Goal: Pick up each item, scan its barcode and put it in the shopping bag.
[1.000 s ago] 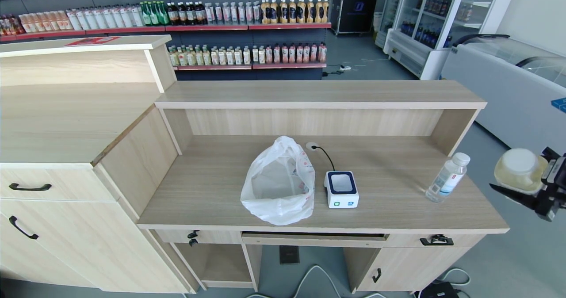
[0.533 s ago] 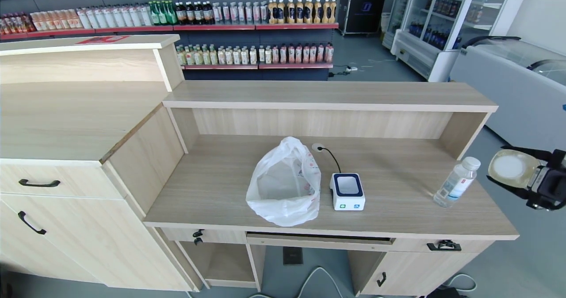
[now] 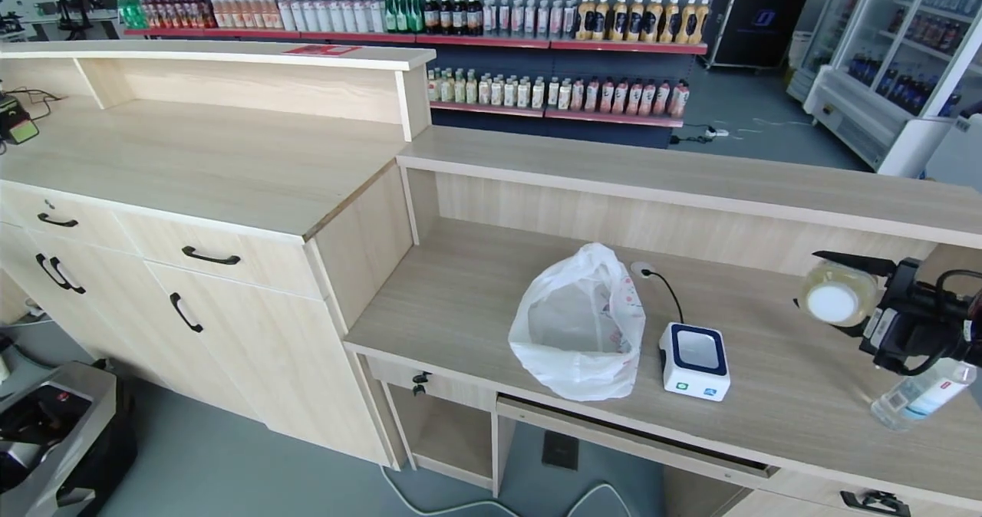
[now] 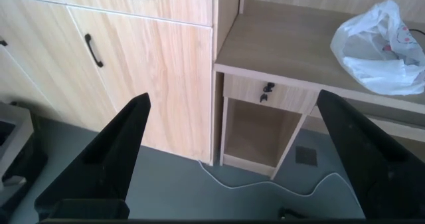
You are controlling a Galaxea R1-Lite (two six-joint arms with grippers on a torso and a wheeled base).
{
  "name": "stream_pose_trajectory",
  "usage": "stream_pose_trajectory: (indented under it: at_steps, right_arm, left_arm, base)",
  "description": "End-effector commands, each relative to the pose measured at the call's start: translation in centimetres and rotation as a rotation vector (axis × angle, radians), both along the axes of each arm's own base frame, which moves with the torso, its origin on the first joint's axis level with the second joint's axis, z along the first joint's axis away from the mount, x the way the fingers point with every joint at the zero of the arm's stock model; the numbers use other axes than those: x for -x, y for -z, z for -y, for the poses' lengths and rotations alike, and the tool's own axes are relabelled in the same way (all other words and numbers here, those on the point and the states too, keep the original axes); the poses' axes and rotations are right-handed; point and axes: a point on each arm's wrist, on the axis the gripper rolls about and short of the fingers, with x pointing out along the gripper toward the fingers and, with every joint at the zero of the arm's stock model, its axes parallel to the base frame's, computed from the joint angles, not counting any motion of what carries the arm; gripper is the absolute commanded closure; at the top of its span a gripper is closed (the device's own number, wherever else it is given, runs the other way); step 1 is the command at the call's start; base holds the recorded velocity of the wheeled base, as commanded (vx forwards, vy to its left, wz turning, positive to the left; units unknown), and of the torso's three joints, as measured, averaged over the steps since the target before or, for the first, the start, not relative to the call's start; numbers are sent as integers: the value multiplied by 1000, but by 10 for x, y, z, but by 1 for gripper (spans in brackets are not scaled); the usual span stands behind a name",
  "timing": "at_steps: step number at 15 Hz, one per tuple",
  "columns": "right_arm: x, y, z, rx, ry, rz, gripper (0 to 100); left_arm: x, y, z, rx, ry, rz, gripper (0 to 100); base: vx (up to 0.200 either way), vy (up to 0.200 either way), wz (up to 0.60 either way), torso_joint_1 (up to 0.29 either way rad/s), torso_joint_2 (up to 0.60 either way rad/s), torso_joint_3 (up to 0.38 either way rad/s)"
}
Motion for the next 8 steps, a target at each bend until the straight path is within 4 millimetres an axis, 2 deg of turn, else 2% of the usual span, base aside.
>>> stream_pose_trajectory:
  at_steps: [1,5,8]
  right_arm:
    - [-12,22,-9,-20,-42,-51,100]
    - [-26,37,-15,-46,-70,-85,100]
    - [-38,39,-16,-65,-80,-86,100]
  left_arm:
    - [0,0,0,0,0,0,0]
    - [0,0,0,0,0,0,0]
    - [0,0,0,0,0,-2,0]
  base:
    - [0,0,0,0,0,0]
    - [0,0,0,0,0,0]
    - [0,0,0,0,0,0]
